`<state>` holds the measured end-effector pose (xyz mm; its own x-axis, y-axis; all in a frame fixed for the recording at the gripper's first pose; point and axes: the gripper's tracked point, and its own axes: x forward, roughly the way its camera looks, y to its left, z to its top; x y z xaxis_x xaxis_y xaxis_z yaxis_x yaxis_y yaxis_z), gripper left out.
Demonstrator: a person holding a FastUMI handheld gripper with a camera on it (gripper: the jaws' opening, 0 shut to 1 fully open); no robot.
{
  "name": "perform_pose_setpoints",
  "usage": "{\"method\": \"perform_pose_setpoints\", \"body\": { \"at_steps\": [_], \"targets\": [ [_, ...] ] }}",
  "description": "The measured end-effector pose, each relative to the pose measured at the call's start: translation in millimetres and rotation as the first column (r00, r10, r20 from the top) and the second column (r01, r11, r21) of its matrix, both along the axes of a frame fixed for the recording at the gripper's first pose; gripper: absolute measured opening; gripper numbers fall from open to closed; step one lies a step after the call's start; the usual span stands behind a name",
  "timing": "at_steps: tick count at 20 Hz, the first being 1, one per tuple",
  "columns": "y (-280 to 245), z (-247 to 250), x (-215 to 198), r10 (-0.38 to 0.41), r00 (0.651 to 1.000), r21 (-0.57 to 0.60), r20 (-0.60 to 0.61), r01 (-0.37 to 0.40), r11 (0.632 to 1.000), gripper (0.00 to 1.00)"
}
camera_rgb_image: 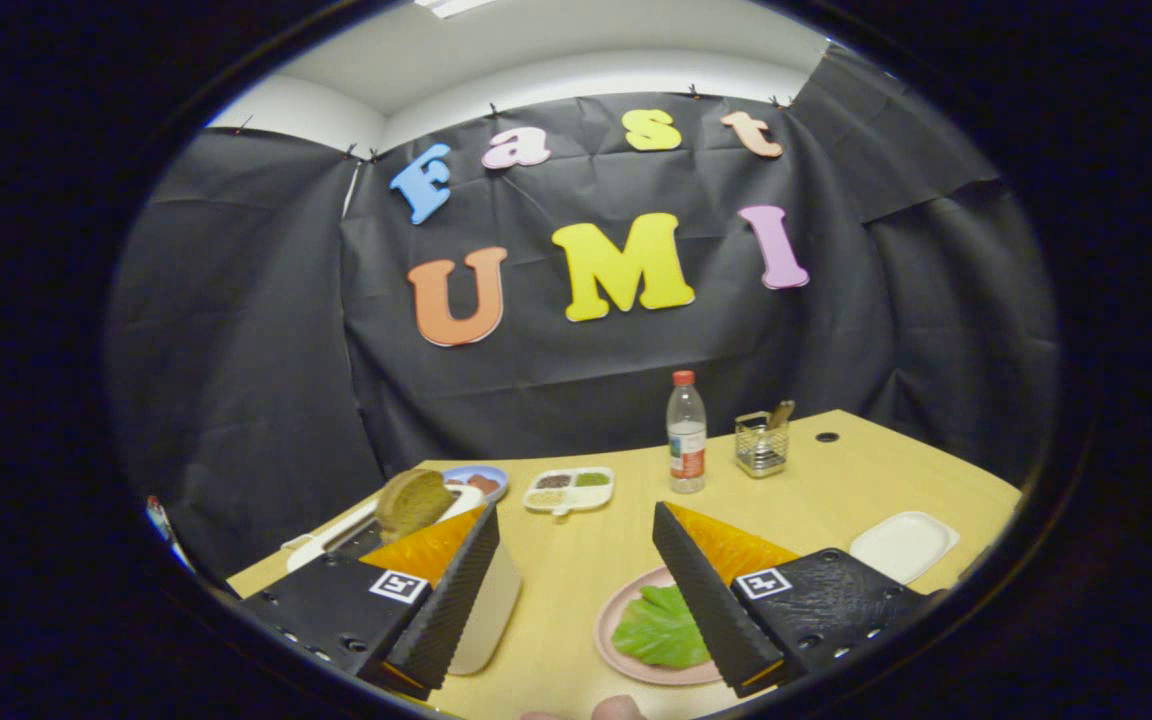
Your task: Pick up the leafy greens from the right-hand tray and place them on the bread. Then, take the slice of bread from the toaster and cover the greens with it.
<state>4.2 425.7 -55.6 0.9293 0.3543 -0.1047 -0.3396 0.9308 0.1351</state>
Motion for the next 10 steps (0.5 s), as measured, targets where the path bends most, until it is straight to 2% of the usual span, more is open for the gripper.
{"method": "perform_pose_setpoints", "body": {
  "at_steps": [2, 5, 10],
  "targets": [
    [27, 0, -3, 0.007, 1.000, -0.024, 0.007, -0.007, 1.000, 0.95],
    [70, -9, -1, 0.046, 0.998, -0.031, -0.044, -0.047, 0.998, 0.96],
    [112, -20, 8, 0.077, 0.990, -0.052, -0.116, -0.083, 0.995, 0.96]
  ]
}}
